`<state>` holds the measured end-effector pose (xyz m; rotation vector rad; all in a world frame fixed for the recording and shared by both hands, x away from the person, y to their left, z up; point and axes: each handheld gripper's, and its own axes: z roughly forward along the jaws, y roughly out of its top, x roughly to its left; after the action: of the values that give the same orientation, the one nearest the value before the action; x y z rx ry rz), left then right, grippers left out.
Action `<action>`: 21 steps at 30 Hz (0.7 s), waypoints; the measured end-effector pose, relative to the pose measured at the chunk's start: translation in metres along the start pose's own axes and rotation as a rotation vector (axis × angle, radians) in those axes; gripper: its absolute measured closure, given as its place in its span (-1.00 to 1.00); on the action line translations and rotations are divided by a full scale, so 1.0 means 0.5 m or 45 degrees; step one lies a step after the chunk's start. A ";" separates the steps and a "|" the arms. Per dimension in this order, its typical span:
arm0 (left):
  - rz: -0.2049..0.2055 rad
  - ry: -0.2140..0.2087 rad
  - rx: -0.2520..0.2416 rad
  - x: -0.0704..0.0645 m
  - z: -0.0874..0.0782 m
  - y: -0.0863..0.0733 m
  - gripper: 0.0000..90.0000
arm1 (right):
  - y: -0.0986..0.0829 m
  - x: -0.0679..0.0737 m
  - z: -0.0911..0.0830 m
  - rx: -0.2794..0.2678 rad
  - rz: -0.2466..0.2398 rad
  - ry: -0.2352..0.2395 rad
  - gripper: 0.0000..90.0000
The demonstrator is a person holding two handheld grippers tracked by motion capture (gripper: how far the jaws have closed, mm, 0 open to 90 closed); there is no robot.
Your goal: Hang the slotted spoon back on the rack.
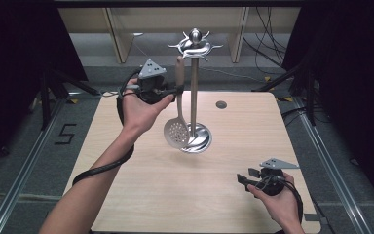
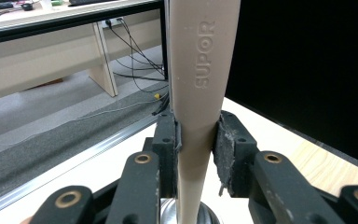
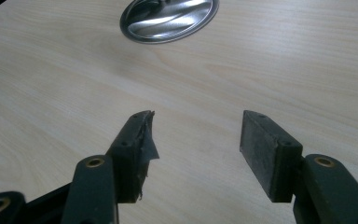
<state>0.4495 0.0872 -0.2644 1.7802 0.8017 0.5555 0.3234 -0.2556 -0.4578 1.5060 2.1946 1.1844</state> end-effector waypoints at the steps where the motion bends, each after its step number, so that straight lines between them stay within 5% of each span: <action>1: -0.004 -0.004 0.000 0.000 0.002 -0.001 0.57 | 0.000 0.000 0.000 0.001 0.000 0.000 -0.01; 5: 0.010 -0.020 -0.027 0.001 0.002 -0.004 0.55 | 0.000 0.000 0.000 0.003 -0.004 0.001 -0.01; 11: 0.031 -0.028 -0.075 0.009 -0.036 -0.049 0.07 | 0.000 -0.007 -0.001 -0.016 -0.064 -0.009 -0.01; 15: 0.075 -0.008 -0.037 0.024 -0.079 -0.127 -0.03 | -0.001 -0.002 -0.001 -0.011 -0.024 -0.006 -0.01; 21: 0.067 0.023 0.101 0.055 -0.151 -0.306 -0.12 | -0.001 -0.001 -0.001 -0.005 -0.018 -0.009 -0.01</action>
<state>0.3760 0.1886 -0.3834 1.8761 0.8013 0.5821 0.3231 -0.2565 -0.4579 1.4880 2.1932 1.1769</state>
